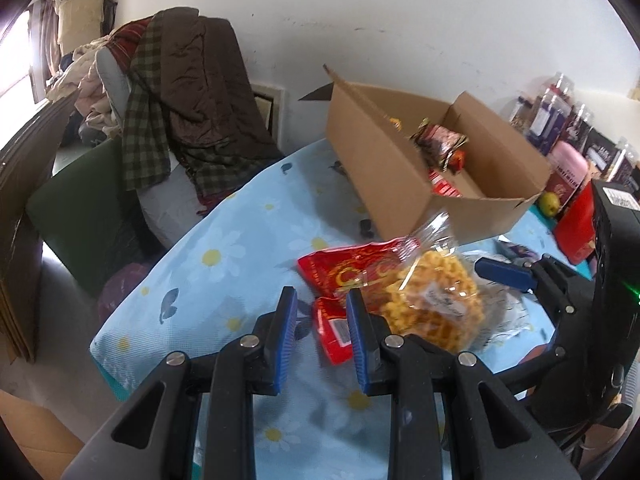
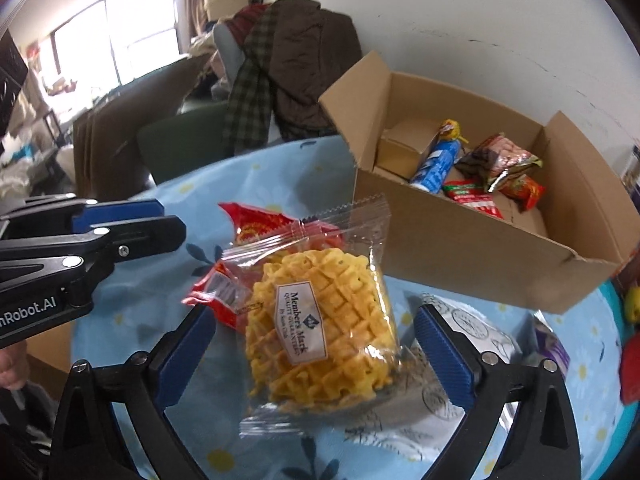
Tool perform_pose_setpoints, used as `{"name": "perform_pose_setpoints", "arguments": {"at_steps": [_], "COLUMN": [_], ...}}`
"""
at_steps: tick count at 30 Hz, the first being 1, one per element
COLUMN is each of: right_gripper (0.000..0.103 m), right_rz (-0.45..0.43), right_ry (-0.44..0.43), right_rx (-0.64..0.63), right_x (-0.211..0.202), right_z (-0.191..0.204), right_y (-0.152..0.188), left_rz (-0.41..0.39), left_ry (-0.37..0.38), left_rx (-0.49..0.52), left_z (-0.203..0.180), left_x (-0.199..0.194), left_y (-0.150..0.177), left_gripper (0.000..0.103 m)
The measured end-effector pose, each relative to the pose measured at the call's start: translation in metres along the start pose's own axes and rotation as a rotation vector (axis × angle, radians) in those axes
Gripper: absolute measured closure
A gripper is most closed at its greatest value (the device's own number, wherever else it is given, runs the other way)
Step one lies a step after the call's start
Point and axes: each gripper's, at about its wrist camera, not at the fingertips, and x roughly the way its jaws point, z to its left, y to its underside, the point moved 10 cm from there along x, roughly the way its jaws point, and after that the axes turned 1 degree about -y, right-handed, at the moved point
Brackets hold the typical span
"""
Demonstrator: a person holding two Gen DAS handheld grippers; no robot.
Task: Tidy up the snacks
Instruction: 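Grasp the waffle packet with the right gripper while the left approaches the red spicy-strip bag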
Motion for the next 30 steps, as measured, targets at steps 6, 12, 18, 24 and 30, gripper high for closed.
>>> {"name": "perform_pose_setpoints", "arguments": {"at_steps": [6,12,18,24,30], "right_gripper": [0.019,0.033,0.051,0.057,0.057], "right_rz": [0.046,0.025,-0.008,-0.019,-0.024], "right_ry": [-0.019,-0.027,-0.024,-0.008,0.019], "right_rx": [0.009,0.029,0.105,0.177,0.219], "right_x": [0.011,0.002,-0.020,-0.038,-0.056], "right_z": [-0.003,-0.007,-0.020,-0.037,-0.044], "right_y": [0.011,0.014,0.019,0.033,0.045], "left_rz": [0.040,0.056,0.089,0.115,0.129], "left_ry": [-0.003,0.027,0.071,0.073,0.060], "left_rx": [-0.013,-0.011,0.020,0.053,0.064], "left_z": [0.005,-0.002,-0.021,-0.036,-0.043], "left_x": [0.013,0.018,0.028,0.039,0.048], "left_y": [0.007,0.007,0.009,0.013,0.012], "left_gripper": [0.078,0.078,0.078,0.078,0.078]}}
